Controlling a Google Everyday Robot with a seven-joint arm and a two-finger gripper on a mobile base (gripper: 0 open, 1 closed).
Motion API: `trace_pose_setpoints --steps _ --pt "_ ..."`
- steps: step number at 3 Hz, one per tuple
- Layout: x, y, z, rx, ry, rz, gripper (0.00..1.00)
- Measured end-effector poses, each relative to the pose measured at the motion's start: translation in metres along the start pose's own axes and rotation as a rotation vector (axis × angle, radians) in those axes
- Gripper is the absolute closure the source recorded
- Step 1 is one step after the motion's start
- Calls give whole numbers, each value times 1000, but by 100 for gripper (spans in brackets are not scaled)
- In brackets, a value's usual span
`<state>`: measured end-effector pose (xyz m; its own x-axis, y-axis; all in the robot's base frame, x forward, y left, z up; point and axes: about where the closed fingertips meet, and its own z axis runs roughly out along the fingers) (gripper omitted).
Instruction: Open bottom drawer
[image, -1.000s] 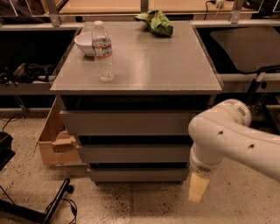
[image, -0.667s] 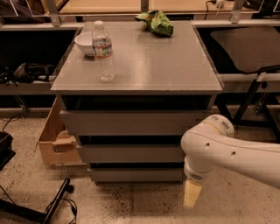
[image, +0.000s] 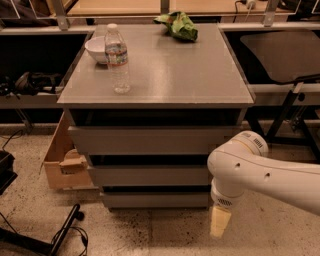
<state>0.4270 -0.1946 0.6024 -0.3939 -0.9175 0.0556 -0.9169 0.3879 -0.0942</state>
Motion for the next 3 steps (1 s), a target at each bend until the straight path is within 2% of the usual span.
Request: trace_pose_setpoints --steps 1,2,3 --pt "-20 -11 70 -26 -3 13 0" --pt "-36 -32 148 -21 26 20 0" --pt "-46 -58 217 -16 41 2 0"
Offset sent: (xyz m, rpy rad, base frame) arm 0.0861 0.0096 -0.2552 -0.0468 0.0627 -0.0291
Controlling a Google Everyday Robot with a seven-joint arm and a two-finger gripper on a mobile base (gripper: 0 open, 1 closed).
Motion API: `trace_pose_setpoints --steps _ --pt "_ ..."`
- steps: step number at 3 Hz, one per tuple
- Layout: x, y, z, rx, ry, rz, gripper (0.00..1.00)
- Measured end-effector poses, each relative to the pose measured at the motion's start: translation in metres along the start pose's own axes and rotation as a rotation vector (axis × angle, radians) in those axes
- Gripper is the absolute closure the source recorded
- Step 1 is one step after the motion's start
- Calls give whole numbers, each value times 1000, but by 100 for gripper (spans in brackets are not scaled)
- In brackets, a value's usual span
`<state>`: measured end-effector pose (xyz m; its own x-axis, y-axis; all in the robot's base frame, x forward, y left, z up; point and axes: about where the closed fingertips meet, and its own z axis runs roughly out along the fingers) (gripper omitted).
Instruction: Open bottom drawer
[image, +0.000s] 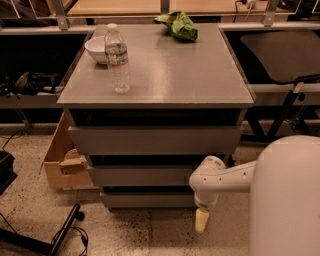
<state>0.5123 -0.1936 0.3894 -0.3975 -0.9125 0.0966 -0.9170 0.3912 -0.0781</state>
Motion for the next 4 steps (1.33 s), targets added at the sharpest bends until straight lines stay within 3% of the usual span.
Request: trace_pose_setpoints --steps 1,3,4 --pt "-3 -6 50 -16 -11 -15 0" --pt "-5 1 71 -29 20 -25 0" --pt "-10 -3 101 -8 14 -85 0"
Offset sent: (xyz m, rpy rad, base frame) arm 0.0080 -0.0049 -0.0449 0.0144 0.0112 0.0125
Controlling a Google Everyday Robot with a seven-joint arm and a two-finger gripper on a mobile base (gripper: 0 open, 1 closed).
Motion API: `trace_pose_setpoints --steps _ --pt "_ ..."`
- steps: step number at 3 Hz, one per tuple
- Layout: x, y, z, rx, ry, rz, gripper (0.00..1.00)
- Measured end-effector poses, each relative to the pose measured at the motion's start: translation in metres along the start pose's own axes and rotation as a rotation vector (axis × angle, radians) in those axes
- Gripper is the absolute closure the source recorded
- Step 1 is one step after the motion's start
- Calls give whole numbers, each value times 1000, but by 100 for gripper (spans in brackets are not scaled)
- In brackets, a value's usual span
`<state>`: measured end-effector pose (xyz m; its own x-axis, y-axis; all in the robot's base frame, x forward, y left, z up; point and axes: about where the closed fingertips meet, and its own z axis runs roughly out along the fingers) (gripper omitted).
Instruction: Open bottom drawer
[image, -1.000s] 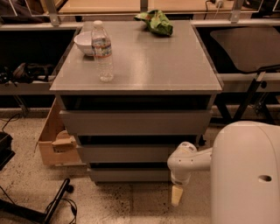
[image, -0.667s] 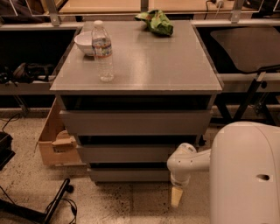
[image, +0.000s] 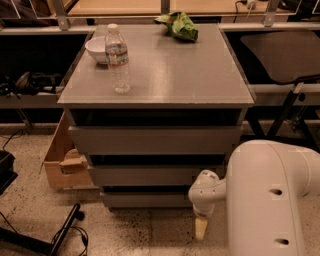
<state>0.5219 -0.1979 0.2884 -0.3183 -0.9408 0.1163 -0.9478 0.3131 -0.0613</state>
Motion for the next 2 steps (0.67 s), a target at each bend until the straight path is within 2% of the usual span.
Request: trace_pose_setpoints --steps 2 --pt "-12 -32 41 99 -74 -128 0"
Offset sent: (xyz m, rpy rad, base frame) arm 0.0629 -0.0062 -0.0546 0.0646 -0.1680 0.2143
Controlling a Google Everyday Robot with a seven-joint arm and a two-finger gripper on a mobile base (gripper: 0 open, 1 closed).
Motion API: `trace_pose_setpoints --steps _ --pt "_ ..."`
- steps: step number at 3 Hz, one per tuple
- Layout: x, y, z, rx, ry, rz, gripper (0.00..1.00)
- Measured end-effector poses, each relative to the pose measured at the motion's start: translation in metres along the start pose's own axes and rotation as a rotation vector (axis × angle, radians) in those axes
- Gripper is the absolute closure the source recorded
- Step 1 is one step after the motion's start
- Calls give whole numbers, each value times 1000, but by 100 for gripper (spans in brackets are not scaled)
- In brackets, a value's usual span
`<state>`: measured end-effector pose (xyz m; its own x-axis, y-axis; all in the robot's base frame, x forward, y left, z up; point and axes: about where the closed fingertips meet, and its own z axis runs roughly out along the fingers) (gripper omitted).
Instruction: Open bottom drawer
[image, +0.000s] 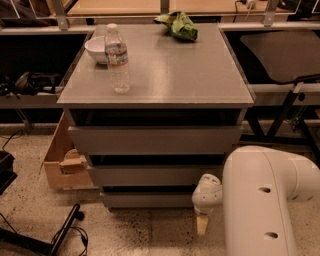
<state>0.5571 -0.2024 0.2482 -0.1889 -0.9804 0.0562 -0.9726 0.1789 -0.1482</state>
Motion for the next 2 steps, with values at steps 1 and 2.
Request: trace_pose_setpoints --steps 1,2 --pt "-6 -26 20 45 -47 -24 0" --pt "-13 -41 36 57 -75 -18 0"
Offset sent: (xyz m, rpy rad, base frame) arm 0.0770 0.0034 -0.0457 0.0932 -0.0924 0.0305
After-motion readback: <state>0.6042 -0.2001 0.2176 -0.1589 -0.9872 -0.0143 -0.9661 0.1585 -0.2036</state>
